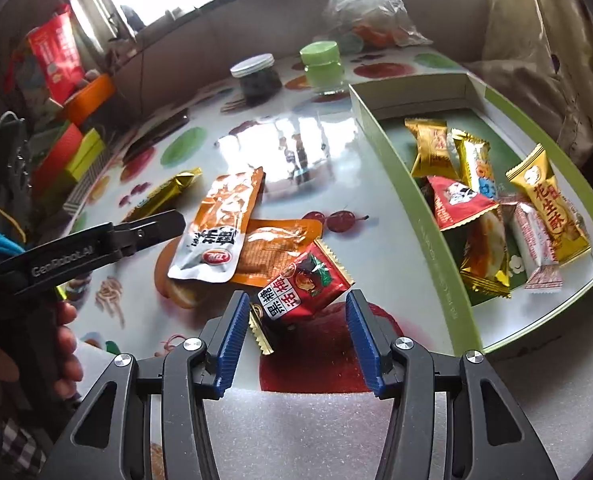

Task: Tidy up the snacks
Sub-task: 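Grasp a red snack packet with the right tool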

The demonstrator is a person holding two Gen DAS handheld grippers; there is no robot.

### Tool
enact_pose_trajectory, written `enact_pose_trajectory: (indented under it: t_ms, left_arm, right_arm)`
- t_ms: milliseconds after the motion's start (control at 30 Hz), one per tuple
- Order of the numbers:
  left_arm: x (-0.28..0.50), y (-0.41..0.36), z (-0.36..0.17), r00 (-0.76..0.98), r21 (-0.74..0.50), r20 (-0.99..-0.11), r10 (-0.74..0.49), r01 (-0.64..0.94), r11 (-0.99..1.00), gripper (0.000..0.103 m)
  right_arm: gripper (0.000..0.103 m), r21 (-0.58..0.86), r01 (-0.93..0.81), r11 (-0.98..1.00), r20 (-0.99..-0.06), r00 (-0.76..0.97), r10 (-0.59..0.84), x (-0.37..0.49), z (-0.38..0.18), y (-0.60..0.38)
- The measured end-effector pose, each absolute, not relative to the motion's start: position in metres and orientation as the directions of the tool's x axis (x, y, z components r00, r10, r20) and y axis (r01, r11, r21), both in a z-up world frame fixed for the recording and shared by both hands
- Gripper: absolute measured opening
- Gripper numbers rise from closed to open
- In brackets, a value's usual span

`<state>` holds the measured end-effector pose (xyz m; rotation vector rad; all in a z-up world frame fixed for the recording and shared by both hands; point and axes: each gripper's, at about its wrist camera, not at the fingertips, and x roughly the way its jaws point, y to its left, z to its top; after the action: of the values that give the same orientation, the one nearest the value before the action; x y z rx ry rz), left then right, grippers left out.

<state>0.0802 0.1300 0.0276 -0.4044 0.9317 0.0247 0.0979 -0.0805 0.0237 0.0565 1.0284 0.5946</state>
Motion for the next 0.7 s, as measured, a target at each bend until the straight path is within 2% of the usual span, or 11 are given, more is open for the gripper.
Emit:
enact_pose_trajectory:
  t_ms: [167,267,367,600,633,667,700]
  left_arm:
    - [0.080,0.132,0.026,0.597,-0.340,-0.785,-0.163,-0.196,0.920,0.039]
    - [0.081,0.134,0.025,0.593,-0.342,-0.788,-0.165,-0.199,0.919,0.039]
    - [0.082,0.134,0.025,0.592,-0.337,-0.790,-0.161,-0.200,0.920,0.039]
    - [0.092,0.126,0.025,0.576,-0.329,-0.800,-0.168,-0.188,0.925,0.039]
    - [0.095,0.123,0.024,0.569,-0.323,-0.805,-0.167,-0.185,0.928,0.042]
    - [0.097,0.121,0.024,0.564,-0.316,-0.810,-0.162,-0.187,0.930,0.052]
    - [0.099,0.119,0.024,0.563,-0.313,-0.811,-0.160,-0.186,0.931,0.056]
  right_arm:
    - [0.048,0.320,-0.428,0.846,-0.783,0.383,0.490,0.102,0.020,-0.074]
    - [0.034,0.319,-0.434,0.843,-0.777,0.389,0.494,0.101,0.019,-0.072]
    - [0.026,0.309,-0.440,0.843,-0.773,0.400,0.492,0.099,0.019,-0.073]
    - [0.023,0.332,-0.448,0.830,-0.752,0.406,0.520,0.099,0.018,-0.079]
    - [0.023,0.333,-0.446,0.831,-0.750,0.408,0.520,0.099,0.018,-0.081]
    - [0.023,0.332,-0.446,0.831,-0.749,0.411,0.520,0.099,0.018,-0.082]
    - [0.023,0.324,-0.449,0.833,-0.749,0.417,0.515,0.098,0.018,-0.082]
